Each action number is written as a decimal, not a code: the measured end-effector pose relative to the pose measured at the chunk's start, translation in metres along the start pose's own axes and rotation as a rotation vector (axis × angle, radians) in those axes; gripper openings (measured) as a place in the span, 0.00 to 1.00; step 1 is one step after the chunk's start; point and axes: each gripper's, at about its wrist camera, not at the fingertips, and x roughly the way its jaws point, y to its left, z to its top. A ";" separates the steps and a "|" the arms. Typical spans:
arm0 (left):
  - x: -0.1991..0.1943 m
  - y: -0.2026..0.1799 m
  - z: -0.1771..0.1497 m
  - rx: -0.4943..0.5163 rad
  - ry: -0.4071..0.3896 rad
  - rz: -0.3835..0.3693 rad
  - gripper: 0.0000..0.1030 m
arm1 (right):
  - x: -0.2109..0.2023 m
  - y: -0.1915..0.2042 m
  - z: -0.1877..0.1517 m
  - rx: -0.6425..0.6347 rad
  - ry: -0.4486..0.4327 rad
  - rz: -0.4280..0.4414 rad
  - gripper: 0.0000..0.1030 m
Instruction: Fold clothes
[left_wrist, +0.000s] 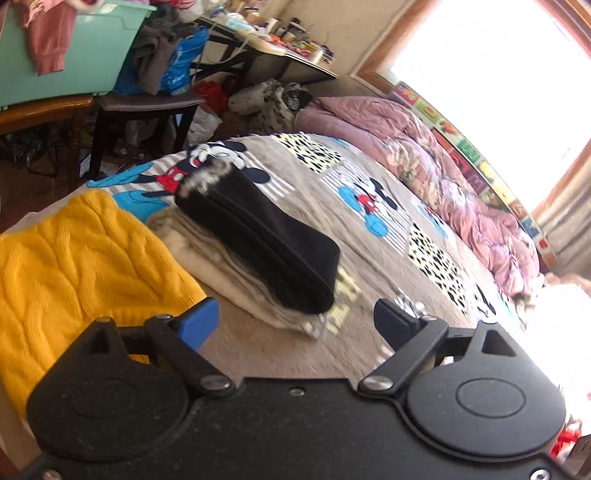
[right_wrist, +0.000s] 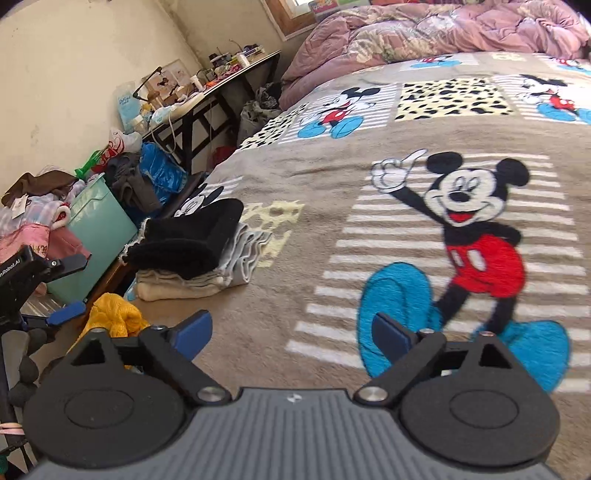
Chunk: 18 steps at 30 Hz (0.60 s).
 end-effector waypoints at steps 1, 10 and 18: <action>-0.009 -0.017 -0.016 0.034 0.007 -0.012 0.94 | -0.017 -0.005 -0.003 -0.001 -0.016 -0.029 1.00; -0.083 -0.151 -0.145 0.322 -0.003 -0.086 1.00 | -0.178 -0.072 -0.043 0.075 -0.123 -0.293 1.00; -0.133 -0.235 -0.219 0.464 0.018 -0.182 1.00 | -0.273 -0.120 -0.096 0.127 -0.182 -0.483 1.00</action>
